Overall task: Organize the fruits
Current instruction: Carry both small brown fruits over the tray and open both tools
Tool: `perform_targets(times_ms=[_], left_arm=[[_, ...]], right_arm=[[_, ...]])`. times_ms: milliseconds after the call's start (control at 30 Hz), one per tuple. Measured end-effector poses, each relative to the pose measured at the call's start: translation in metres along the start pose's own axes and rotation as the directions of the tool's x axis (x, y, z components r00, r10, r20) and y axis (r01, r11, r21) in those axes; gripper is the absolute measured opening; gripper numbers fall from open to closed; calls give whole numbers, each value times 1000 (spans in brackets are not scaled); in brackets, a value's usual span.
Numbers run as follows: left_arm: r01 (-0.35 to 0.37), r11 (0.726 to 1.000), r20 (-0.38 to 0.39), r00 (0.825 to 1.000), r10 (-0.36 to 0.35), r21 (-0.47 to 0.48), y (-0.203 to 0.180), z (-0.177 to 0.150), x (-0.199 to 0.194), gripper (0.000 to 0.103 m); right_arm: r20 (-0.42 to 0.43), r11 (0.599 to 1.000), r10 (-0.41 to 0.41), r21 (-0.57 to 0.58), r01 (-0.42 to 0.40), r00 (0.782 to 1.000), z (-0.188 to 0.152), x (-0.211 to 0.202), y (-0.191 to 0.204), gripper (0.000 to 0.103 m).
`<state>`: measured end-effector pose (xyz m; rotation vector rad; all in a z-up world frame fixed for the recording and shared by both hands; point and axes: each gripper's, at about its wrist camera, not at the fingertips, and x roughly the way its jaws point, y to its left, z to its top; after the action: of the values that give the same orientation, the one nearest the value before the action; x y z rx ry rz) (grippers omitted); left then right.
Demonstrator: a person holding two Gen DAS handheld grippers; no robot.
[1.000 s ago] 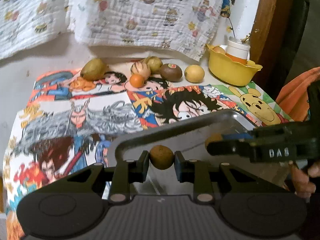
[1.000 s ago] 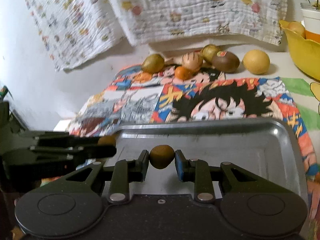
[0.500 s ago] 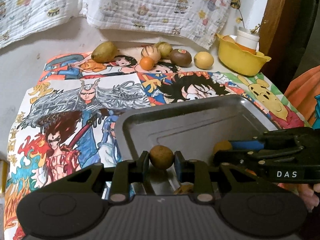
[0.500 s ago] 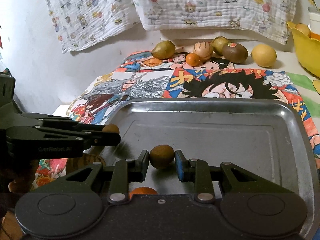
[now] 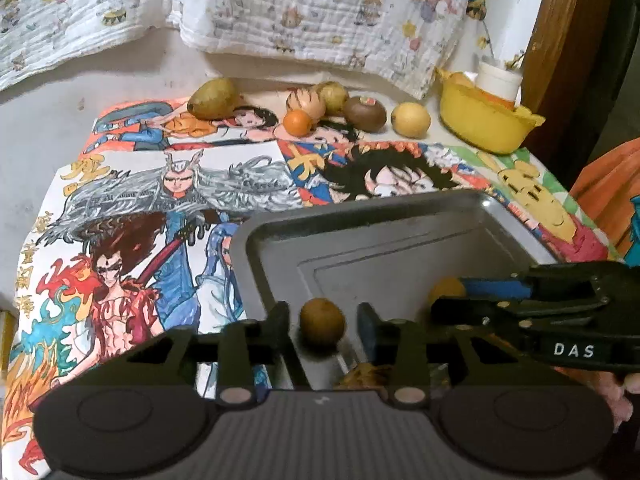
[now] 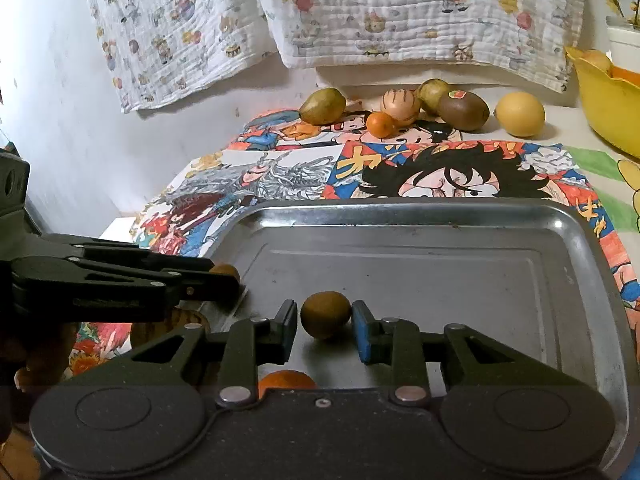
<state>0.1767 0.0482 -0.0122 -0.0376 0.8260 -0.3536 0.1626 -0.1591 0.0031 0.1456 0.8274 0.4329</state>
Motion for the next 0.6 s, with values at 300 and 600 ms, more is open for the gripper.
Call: perform_targets(times_ms=[300,600], left_arm=[[-40,999,78,996,38,24,-6,-5,-29,76],[-104,994,109,989,101,23,-4,-25,-64,96]], right_arm=[[45,1000,15,-23,-14,999,-2,-21,4,61],[70,993,32,-115,-24,997,-15,-50,17,91]])
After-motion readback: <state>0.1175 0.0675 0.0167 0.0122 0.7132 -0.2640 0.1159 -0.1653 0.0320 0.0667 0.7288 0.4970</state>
